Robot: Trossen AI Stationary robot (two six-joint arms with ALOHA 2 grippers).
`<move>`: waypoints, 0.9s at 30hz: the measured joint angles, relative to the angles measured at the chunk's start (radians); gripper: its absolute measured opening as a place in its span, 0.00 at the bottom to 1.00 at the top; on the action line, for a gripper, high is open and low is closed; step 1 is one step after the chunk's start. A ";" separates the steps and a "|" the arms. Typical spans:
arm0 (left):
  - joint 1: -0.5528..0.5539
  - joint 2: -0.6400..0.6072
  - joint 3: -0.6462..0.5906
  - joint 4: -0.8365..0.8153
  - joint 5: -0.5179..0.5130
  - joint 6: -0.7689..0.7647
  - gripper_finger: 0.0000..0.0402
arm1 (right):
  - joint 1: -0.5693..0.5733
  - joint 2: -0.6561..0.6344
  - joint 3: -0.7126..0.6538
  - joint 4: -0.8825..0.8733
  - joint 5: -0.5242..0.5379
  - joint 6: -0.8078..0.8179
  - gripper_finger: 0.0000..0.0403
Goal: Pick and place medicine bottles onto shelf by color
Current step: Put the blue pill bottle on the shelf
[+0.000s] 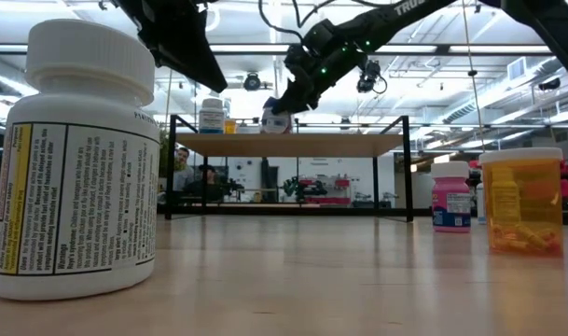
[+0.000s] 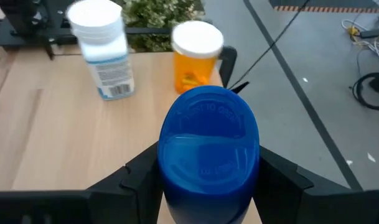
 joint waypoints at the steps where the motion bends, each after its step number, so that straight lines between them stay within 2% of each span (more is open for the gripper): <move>1: 0.000 0.000 0.000 0.002 0.000 0.000 0.15 | -0.005 0.005 0.000 0.000 0.000 0.000 0.51; 16: 0.000 0.000 0.000 0.014 0.000 0.000 0.14 | -0.007 0.032 0.000 0.008 -0.036 0.023 0.52; 27: 0.000 0.000 0.000 0.014 0.000 -0.005 0.11 | -0.007 0.032 0.000 0.021 -0.034 0.028 0.67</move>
